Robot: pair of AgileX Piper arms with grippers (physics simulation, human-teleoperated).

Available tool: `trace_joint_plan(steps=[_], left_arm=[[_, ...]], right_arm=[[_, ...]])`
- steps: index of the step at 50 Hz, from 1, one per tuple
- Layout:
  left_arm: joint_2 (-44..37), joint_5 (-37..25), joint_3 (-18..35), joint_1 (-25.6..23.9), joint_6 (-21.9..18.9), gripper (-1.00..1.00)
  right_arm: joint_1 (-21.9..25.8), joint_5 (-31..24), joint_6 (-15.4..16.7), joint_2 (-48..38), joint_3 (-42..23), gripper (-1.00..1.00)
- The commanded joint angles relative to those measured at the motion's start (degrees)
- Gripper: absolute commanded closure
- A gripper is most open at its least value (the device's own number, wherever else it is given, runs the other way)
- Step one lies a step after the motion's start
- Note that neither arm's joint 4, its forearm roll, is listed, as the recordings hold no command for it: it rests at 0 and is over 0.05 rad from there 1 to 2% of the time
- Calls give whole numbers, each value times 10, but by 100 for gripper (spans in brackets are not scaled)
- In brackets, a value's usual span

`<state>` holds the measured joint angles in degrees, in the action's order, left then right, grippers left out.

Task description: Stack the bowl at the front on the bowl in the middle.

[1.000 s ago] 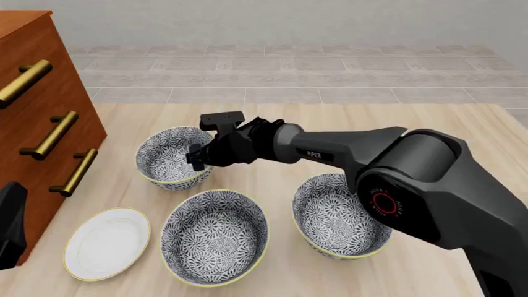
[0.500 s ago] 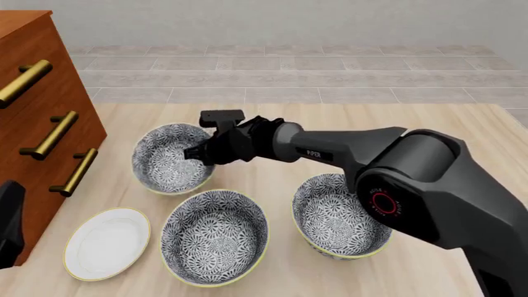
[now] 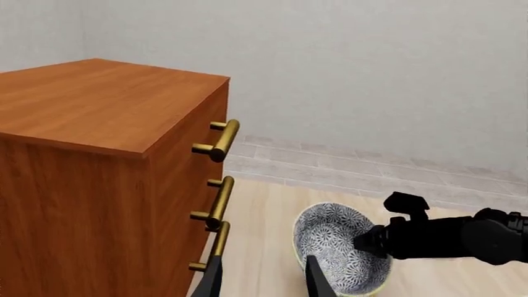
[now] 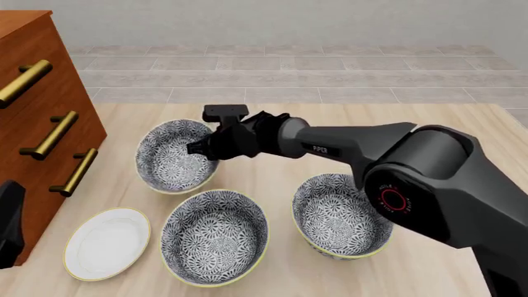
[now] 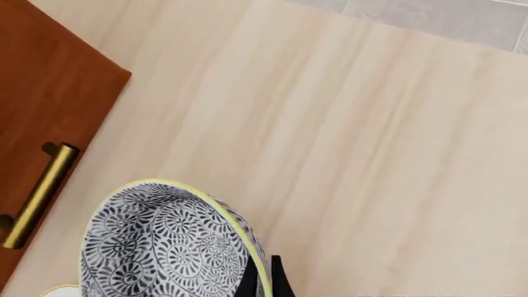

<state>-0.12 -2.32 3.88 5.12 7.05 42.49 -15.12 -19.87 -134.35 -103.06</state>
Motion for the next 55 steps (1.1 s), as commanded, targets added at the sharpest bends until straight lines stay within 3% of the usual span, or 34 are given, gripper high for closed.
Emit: trace_joint_plan(steps=[1,22,25,28,34,55], left_arm=[[0,-1,1,-4,-1,-100],[1,5,11,-22,-3,-100],[1,13,14,-22,20,-100],[1,8,13,-19,5,-100],[1,10,12,-24,18,-100],[1,17,3,-22,12,-100]], right_arm=[[-5,-2,-9,26,4,100],[-17,-17,9,73,5,100],[-20,-18,9,77,5,100],[-21,-18,9,81,7,100],[-22,-18,10,88,11,100],[-27,-37,27,219,99,100]])
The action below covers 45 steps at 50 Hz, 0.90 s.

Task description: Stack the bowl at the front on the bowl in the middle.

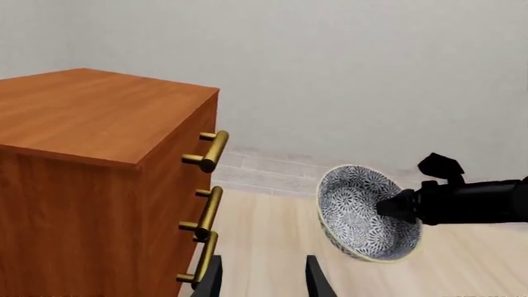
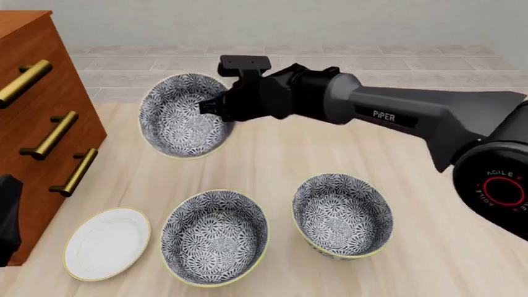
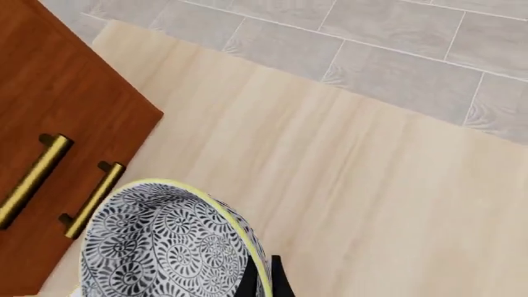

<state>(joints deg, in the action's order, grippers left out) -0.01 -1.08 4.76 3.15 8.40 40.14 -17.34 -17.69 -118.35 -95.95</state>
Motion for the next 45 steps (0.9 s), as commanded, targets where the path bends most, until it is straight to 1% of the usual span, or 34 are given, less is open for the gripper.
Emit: trace_joint_plan(steps=[1,7,12,13,15,25,27,30,40,45], left_arm=[[0,6,-7,-3,-2,-100],[0,13,-15,-2,-4,-100],[-1,18,-20,-4,-5,-100],[-1,19,-21,-5,-6,-100],[-1,21,-23,-7,-7,-100],[-1,20,-25,-12,-12,-100],[0,19,-21,-12,-13,-100],[0,19,-19,-10,-12,-100],[0,16,-14,-11,-12,-100],[0,17,-15,-14,-13,-100]], right_arm=[[-6,-18,6,61,28,100],[-13,-24,16,85,48,100],[-18,-20,23,112,82,100],[-18,-23,21,116,88,100],[-15,-17,6,137,112,100],[-20,-12,2,196,172,100],[-30,-7,8,215,197,100],[-32,-7,11,238,220,100],[-63,-21,21,296,256,100],[-77,-15,34,328,293,100]])
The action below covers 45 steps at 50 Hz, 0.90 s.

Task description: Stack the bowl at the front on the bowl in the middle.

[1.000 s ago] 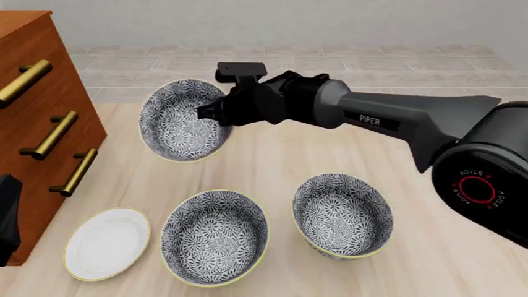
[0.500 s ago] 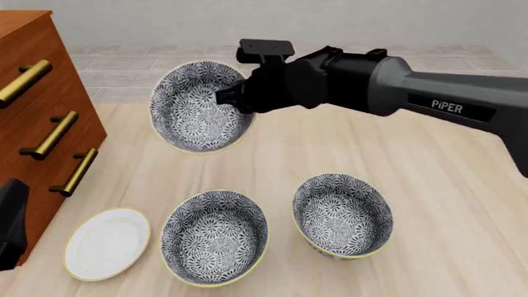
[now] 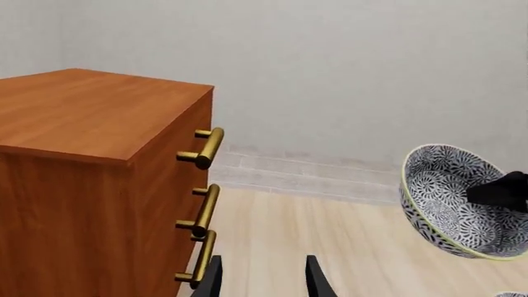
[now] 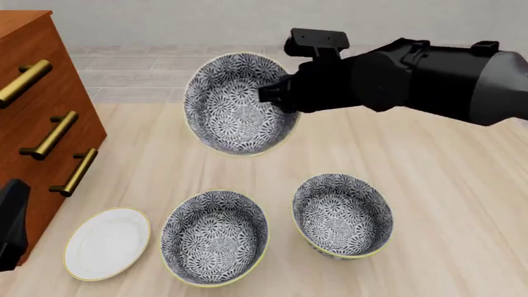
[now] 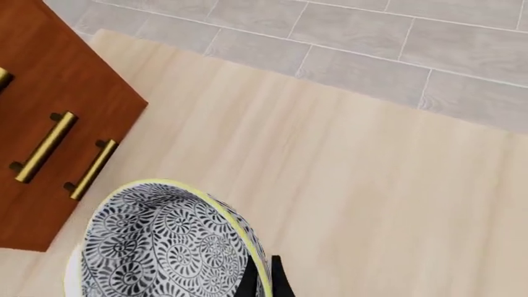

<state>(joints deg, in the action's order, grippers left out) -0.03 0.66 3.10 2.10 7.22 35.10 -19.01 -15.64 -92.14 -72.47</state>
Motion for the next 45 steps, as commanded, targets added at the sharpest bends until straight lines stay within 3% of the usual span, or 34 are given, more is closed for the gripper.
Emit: trace_joint_plan(steps=[1,29,32,45], left_arm=[[0,0,1,-4,-2,-100],[0,6,9,-7,-2,-100],[0,3,9,-8,-17,-100],[0,5,10,-4,-9,-100]], right_arm=[[-29,3,16,71,64,100],[-63,11,11,205,187,100],[-69,12,8,216,196,100],[-95,-3,12,253,216,100]])
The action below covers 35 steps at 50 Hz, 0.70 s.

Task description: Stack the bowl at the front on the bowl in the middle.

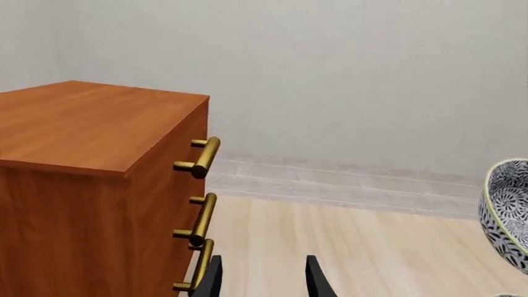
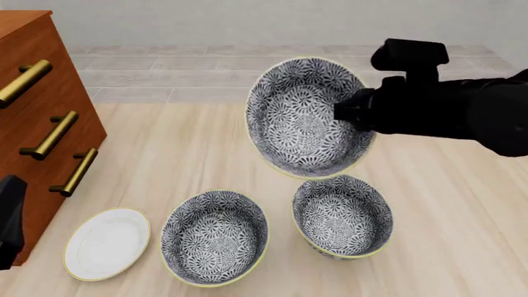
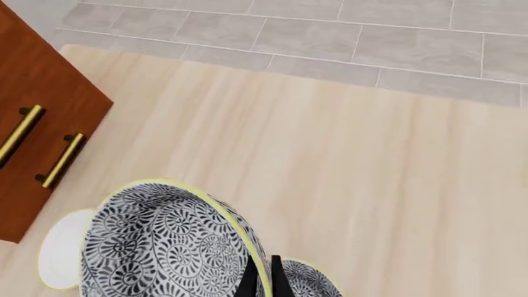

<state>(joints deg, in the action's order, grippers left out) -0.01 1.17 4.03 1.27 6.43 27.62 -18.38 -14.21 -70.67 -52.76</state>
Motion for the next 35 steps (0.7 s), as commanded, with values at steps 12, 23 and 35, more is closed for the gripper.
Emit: trace_joint_plan(steps=[12,23,35], left_arm=[[0,-4,1,2,-2,-100],[0,-4,0,1,-4,-100],[0,-2,-2,1,-6,-100]], right_arm=[[-40,-27,-4,82,49,100],[-59,-24,-10,102,86,100],[-67,15,-16,73,115,100]])
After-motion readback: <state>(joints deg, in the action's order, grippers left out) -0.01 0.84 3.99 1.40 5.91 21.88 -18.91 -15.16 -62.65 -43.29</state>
